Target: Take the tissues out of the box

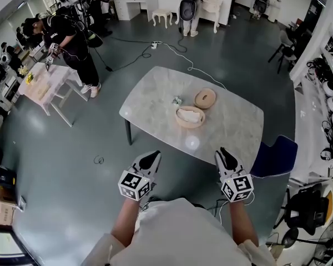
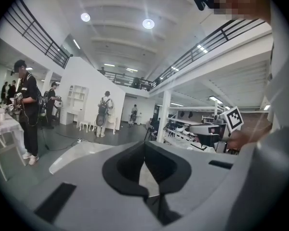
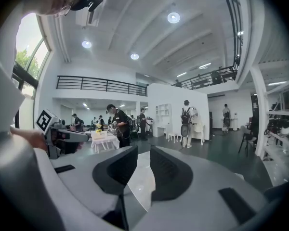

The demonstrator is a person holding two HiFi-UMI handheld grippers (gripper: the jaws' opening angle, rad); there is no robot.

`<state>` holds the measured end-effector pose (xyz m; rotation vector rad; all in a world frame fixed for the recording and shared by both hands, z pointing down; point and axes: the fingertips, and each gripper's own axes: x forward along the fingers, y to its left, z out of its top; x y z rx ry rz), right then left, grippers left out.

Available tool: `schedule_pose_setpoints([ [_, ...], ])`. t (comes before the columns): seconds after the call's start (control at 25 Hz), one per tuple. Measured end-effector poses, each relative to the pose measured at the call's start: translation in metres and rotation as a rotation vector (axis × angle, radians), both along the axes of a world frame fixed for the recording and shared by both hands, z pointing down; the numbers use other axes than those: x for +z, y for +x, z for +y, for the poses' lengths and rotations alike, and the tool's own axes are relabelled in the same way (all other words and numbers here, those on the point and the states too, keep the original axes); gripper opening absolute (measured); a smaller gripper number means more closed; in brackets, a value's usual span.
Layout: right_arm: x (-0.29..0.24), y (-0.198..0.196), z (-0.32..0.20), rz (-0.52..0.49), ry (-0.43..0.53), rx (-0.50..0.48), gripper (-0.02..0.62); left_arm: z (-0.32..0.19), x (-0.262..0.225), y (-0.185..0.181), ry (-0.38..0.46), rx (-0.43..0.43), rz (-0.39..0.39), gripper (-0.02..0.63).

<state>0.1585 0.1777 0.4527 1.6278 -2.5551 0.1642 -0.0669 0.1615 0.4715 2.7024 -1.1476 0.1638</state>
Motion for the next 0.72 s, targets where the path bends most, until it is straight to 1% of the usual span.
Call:
schedule_pose_setpoints([
  [0.32, 0.014, 0.014, -0.004, 0.001, -0.032, -0.049, 0.1, 0.003, 0.012, 0.017, -0.021, -0.031, -0.003, 0.009],
  [0.72, 0.028, 0.018, -0.025, -0.017, -0.07, -0.049, 0.1, -0.013, 0.015, 0.028, -0.036, -0.022, -0.007, 0.009],
])
